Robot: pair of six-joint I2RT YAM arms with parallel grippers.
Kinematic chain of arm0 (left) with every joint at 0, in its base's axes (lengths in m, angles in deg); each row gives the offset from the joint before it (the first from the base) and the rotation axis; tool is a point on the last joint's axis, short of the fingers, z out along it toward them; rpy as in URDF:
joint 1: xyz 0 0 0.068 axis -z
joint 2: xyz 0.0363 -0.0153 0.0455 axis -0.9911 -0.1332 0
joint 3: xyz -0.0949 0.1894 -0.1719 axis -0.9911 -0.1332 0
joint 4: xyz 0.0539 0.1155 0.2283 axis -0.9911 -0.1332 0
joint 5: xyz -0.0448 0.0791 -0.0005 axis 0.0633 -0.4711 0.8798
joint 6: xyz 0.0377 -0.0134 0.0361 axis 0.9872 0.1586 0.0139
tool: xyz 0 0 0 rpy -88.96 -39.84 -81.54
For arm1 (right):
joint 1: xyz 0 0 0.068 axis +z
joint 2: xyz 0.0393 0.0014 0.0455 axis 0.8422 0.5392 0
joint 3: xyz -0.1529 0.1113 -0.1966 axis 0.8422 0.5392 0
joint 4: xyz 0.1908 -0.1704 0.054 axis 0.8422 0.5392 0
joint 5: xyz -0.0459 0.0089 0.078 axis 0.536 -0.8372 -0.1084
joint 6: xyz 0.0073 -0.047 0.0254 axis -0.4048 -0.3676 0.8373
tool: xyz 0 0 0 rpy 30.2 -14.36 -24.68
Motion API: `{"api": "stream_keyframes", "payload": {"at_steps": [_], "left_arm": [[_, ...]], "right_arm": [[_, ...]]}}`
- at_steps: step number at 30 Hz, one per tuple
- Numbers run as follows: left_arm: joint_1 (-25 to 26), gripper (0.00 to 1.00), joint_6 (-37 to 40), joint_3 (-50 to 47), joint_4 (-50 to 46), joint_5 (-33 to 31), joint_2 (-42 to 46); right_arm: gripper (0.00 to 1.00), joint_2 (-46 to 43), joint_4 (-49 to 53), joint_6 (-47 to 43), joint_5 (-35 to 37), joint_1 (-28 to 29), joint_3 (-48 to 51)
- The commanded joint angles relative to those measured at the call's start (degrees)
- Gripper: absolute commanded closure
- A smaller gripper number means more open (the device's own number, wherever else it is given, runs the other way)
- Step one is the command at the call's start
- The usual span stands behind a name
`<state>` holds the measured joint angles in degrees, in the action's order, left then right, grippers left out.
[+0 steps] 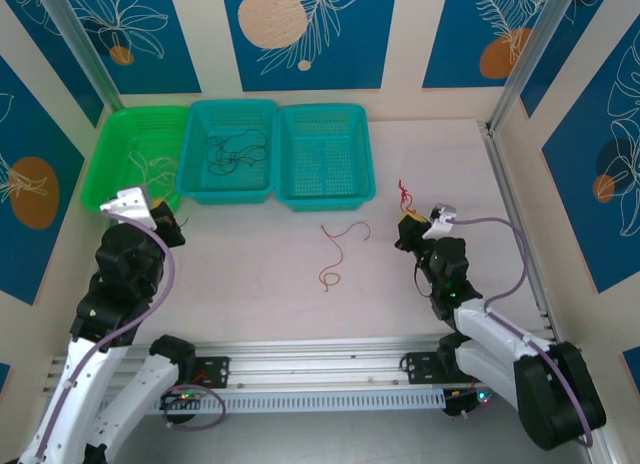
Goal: Untangle the cables
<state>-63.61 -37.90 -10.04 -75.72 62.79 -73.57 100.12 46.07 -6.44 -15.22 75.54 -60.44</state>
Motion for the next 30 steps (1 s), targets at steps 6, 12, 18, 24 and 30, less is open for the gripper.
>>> {"api": "stream_keyframes", "payload": {"at_steps": [6, 12, 18, 24, 30], "left_arm": [[-1.1, 1.00, 0.2, 1.0, 4.6, 5.6, -4.0], [-2.4, 1.00, 1.3, 3.2, 8.5, 7.8, -9.0], [-3.1, 1.00, 1.2, 9.6, 15.9, 14.4, -18.3], [-3.4, 1.00, 3.4, 21.2, 19.2, 17.6, -29.0], [-5.1, 1.00, 7.4, 32.9, 17.7, 18.7, -39.4]], "right_arm": [[1.00, -2.7, 14.9, -4.9, -21.1, 2.9, -6.2], [1.00, 2.0, 16.9, -12.2, -26.6, 12.3, -6.7], [1.00, 8.1, 19.1, -12.2, -25.6, 17.8, -7.9], [1.00, 13.3, 18.8, -10.1, -23.9, 19.6, -9.2], [1.00, 16.4, 20.1, -9.1, -23.6, 20.4, -11.8]]}}
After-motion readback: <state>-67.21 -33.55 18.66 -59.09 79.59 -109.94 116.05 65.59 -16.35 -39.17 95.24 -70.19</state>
